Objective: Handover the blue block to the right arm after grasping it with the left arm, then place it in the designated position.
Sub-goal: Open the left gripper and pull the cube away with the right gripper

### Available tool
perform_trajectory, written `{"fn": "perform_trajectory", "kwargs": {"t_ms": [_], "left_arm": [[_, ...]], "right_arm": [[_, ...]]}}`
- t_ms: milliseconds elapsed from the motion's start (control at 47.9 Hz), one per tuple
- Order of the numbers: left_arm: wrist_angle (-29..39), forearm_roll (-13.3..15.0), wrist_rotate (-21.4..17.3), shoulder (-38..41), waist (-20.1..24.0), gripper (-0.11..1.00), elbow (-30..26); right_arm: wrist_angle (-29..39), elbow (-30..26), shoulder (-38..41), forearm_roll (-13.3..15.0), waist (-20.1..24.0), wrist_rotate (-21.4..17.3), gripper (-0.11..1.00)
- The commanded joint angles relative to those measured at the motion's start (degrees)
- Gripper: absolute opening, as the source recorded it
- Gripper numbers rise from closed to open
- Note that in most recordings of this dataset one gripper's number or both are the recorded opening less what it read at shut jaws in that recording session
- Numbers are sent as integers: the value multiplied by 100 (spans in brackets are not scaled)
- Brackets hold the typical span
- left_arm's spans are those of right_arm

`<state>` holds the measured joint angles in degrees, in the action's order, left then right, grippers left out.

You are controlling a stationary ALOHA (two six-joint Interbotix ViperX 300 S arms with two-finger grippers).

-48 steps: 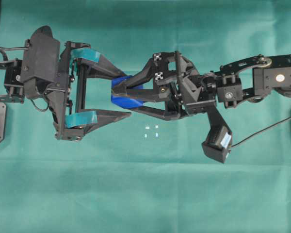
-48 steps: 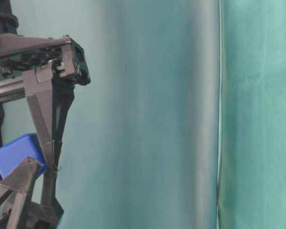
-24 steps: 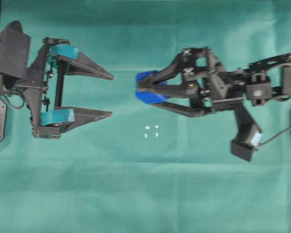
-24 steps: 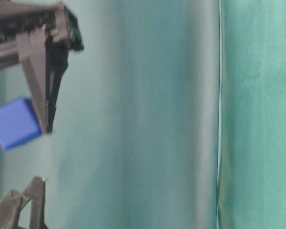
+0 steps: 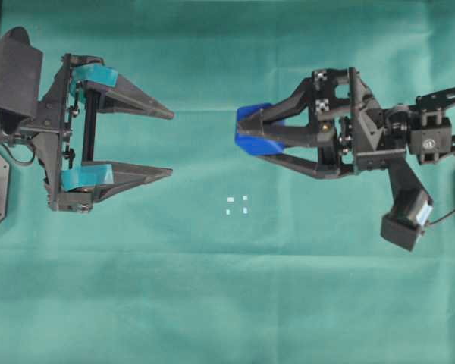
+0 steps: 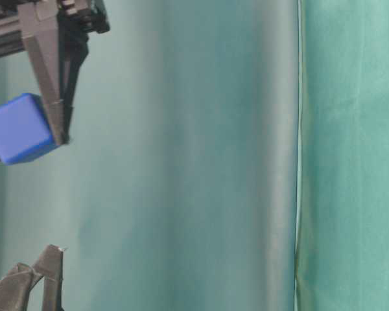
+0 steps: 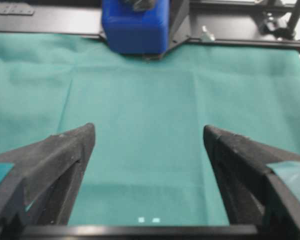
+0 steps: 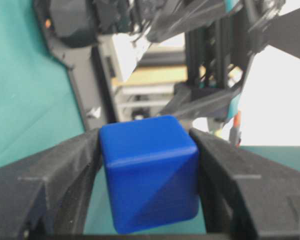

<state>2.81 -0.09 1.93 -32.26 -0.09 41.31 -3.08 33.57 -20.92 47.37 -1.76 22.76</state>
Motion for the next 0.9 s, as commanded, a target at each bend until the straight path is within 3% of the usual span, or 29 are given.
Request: {"fn": "perform_trajectory", "kwargs": {"t_ms": [0,188,313,418,627,877], "left_arm": [[0,0,-9,-26,18,100,-88],[62,0,-9,-26,18,100,-88],[62,0,-9,-26,18,100,-97],[62,0,-9,-26,18,100,-97],[62,0,-9,-26,18,100,-97],[62,0,-9,-26,18,100,-97]], "right_arm": [[88,-70,-79,-123,44,-141,60],[-79,-88,-70,-457,105,-896,60],[-167,-141,-70,-1204,114,-1978,60],[9,-176,-79,-1573,105,-2865,60],[396,-237,-79,-1573,105,-4210,59],[396,-246,-88,-1573,114,-5335,59]]}}
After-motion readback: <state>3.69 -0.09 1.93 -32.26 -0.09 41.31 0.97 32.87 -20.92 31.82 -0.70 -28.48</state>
